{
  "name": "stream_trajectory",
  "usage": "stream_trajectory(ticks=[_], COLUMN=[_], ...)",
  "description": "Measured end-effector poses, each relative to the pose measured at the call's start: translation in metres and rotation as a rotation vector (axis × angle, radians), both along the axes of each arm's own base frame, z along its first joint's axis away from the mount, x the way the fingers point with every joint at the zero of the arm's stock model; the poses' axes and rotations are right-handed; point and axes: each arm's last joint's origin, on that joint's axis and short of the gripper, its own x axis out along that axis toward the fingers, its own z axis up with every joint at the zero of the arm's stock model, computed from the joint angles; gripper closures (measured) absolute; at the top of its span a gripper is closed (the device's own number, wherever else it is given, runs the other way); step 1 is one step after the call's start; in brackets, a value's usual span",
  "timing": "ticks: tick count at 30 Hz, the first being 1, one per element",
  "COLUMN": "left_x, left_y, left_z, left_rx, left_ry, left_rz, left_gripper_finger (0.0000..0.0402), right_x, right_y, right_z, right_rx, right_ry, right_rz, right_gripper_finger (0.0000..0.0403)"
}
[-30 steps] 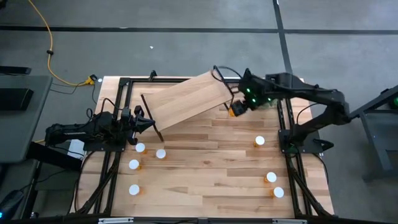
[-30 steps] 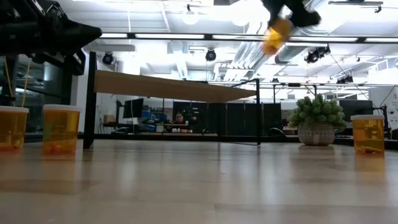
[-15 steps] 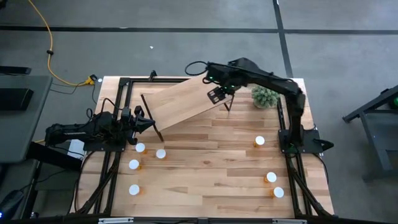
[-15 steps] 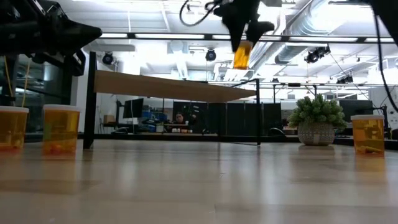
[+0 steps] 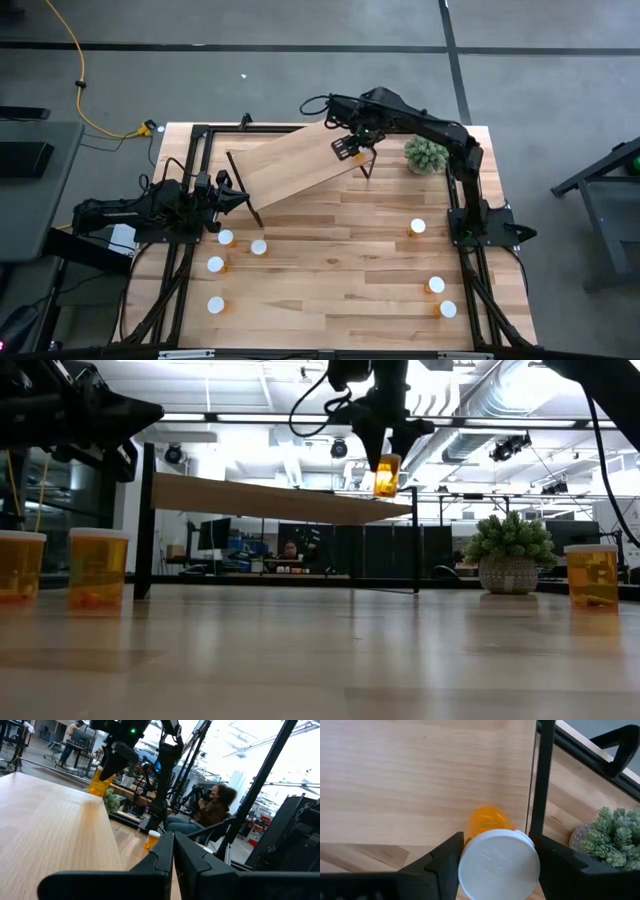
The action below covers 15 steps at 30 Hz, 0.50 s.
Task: Pick and place medicine bottles onto shelf by color
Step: Put the pill bottle on the shelf
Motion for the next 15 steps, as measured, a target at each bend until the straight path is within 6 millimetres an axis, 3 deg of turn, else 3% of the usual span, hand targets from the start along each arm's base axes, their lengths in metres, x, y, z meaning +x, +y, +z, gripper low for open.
stream_trajectory(ticks=[15], left_x=[0.0], left_y=[0.0], left_z=[0.0], left_rx=[0.0], left_ry=[0.0], left_rz=[0.0], left_gripper_finger=[0.0398], right_x=[0.0], right_y=[-0.0043], right_z=[0.0001], right_rx=[0.014], right_ry=[-0.02], right_rz=[0.018], right_gripper_finger=[0.0198])
